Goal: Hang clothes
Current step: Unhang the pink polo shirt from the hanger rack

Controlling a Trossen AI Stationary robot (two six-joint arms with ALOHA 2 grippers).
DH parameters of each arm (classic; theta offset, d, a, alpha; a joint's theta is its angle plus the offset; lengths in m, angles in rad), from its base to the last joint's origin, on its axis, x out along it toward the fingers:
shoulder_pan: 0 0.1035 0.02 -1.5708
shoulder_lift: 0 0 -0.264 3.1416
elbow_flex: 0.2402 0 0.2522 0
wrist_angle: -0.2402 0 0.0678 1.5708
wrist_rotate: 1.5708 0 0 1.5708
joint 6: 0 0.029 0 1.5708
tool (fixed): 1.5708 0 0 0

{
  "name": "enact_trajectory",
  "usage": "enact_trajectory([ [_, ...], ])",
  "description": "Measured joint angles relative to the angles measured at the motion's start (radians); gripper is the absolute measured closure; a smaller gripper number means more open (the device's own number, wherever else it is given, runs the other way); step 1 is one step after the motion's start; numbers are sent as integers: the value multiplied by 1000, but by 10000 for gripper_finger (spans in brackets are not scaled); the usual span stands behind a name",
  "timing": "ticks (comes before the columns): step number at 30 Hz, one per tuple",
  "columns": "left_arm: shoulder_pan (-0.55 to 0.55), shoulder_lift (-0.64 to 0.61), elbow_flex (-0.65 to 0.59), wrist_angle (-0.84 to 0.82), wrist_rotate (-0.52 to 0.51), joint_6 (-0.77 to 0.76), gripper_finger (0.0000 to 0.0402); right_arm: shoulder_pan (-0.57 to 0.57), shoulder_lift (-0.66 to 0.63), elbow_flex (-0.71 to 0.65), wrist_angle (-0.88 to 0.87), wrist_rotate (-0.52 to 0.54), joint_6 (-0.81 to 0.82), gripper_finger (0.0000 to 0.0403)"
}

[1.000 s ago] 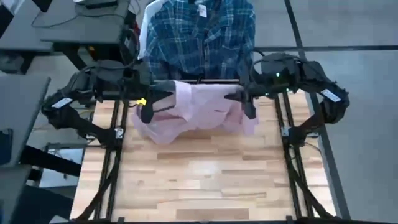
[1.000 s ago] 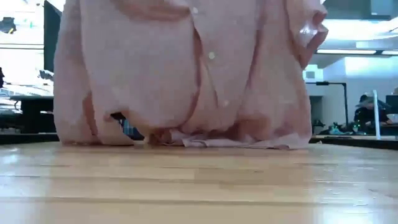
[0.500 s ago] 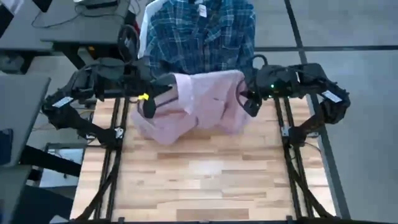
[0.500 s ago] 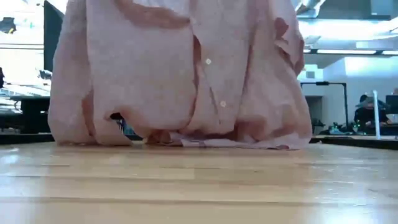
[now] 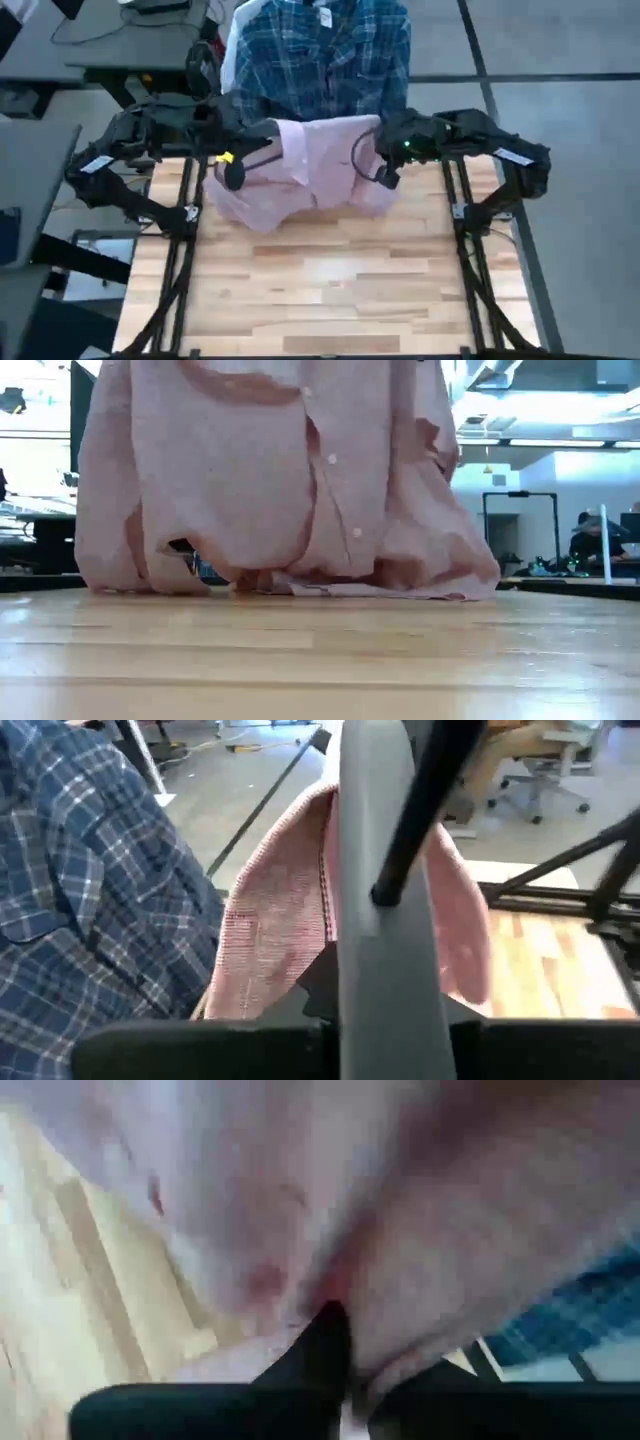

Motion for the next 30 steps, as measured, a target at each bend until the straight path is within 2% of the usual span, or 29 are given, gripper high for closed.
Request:
enact_trajectory([
  [2, 0, -13, 0, -18, 1, -2, 396, 0, -8, -10, -43, 47, 57, 402],
  [7, -13, -88, 2, -80, 34, 9, 396, 1, -107, -109, -35, 57, 230, 402],
  [15, -43, -185, 2, -10, 47, 60, 396, 60, -227, -431, 49, 71, 522, 403],
  [18, -43, -201, 2, 35, 50, 73, 396, 94, -243, -552, 172, 70, 584, 403],
  [21, -43, -199, 2, 124, 45, 87, 396, 128, -240, -640, 360, 55, 580, 403],
  [23, -43, -183, 3, 199, 44, 87, 396, 149, -225, -670, 507, 50, 558, 403],
  [27, -43, -124, 5, 462, 45, -2, 394, 171, -160, -693, 736, 14, 485, 403],
  [30, -43, -75, 4, 591, 130, 4, 393, 171, -108, -694, 833, -32, 443, 403],
])
